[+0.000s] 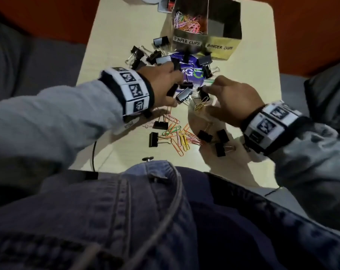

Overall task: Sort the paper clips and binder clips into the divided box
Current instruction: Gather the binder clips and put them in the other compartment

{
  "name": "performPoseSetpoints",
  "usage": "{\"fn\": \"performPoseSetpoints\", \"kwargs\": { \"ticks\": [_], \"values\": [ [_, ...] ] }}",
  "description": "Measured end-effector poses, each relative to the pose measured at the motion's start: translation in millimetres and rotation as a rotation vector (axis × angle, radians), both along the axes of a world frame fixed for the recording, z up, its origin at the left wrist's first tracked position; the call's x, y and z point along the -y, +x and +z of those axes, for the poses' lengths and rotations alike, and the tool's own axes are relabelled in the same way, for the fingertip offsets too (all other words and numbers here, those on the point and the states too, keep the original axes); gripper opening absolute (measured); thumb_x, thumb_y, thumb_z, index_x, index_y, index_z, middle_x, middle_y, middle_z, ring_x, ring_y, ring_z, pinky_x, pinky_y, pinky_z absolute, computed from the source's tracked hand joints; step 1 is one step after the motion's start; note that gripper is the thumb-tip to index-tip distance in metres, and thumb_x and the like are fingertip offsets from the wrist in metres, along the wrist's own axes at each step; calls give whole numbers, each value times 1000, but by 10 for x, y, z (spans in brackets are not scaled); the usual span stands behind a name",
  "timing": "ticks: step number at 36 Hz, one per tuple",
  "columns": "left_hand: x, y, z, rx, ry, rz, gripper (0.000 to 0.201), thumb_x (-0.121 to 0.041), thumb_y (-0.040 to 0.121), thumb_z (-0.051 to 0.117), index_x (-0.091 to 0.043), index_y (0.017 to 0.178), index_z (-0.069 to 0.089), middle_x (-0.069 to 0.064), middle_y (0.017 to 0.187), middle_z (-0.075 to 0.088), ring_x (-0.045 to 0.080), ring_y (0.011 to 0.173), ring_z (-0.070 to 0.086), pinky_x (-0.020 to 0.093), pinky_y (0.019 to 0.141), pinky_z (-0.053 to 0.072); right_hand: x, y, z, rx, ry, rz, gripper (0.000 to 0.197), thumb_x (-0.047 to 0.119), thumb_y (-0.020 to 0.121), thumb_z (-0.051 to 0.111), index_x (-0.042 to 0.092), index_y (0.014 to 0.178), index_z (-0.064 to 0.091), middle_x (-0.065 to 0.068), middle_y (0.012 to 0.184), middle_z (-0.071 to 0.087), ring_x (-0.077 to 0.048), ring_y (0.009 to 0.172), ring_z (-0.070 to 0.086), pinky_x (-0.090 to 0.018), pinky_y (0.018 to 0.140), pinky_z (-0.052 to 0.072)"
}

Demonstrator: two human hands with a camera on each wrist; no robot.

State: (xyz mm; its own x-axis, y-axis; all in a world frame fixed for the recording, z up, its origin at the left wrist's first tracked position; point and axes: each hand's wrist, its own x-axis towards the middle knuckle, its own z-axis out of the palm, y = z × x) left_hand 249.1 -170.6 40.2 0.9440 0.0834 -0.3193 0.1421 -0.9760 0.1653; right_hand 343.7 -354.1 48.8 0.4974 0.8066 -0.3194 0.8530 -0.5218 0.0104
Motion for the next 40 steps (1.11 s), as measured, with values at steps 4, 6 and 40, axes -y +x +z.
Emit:
{"fn": "performPoseSetpoints", "kwargs": {
  "ticks": [4,6,40],
  "values": [
    [124,-438,9,-115,-3,-99,70,-60,73,66,-27,129,40,-1,125,39,20,94,51,33,77,48,162,-476,127,97,-116,135,50,62,85,48,19,105,63,-5,103,59,-33,82,66,-30,56,39],
    [207,-618,-66,-183,21,-124,77,-64,69,67,-29,130,36,-2,124,36,23,93,54,32,73,47,154,-700,88,66,-165,154,53,64,85,47,18,104,62,-4,103,57,-32,83,66,-27,52,35],
    [-275,-473,-201,-71,1,299,42,-52,87,53,-24,119,49,4,121,43,31,100,55,38,79,45,-349,-873,-187,71,-51,-1,34,31,96,43,14,120,61,-12,124,46,-38,91,63,-35,64,36]
  ]
}}
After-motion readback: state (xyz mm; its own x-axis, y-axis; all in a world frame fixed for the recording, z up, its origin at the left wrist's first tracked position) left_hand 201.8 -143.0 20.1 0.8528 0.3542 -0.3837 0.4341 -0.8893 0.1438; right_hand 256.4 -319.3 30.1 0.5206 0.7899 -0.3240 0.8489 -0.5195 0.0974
